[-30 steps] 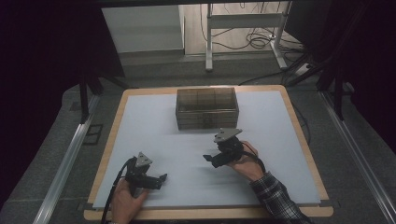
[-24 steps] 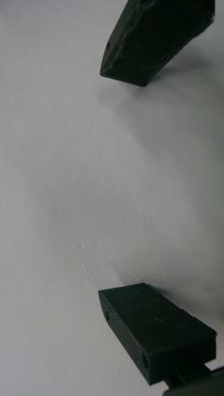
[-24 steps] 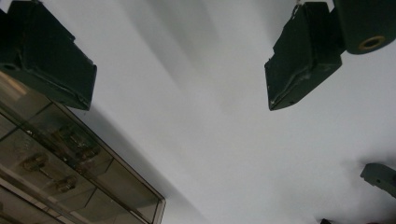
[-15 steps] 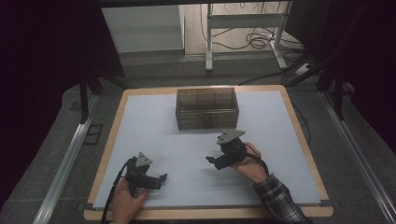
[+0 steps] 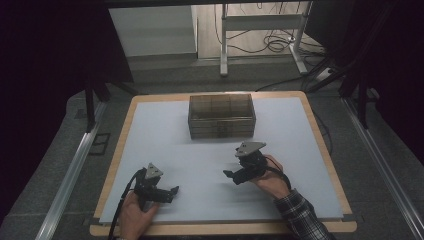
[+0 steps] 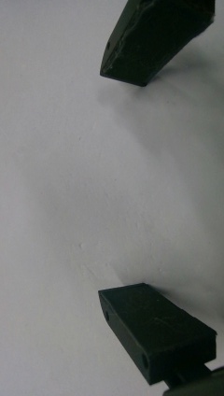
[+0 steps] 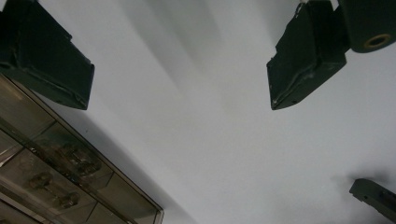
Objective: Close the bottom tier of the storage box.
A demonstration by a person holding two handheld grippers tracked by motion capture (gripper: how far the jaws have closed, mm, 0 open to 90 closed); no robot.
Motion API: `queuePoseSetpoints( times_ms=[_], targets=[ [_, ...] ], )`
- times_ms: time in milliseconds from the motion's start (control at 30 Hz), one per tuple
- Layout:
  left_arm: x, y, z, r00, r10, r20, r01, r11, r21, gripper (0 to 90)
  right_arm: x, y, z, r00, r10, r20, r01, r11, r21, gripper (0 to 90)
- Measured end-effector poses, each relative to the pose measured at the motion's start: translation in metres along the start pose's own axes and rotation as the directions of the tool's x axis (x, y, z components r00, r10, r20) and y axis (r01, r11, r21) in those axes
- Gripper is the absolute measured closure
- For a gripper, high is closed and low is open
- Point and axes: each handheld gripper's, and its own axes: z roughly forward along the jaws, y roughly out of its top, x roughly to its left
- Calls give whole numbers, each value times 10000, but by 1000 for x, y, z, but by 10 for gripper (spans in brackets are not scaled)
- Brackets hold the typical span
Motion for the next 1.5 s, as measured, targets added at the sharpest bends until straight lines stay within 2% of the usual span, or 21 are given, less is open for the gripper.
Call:
queuePoseSetpoints(
  times_ms=[500,1500],
  targets=[
    [0,0,0,10000,0,-2,0,10000,-2,0,1,-8,-10,10000,45,33,-45,10000,53,54],
    [0,0,0,10000,2,0,-2,10000,0,0,-4,-33,-33,9985,476,258,-482,9985,256,33]
  ],
)
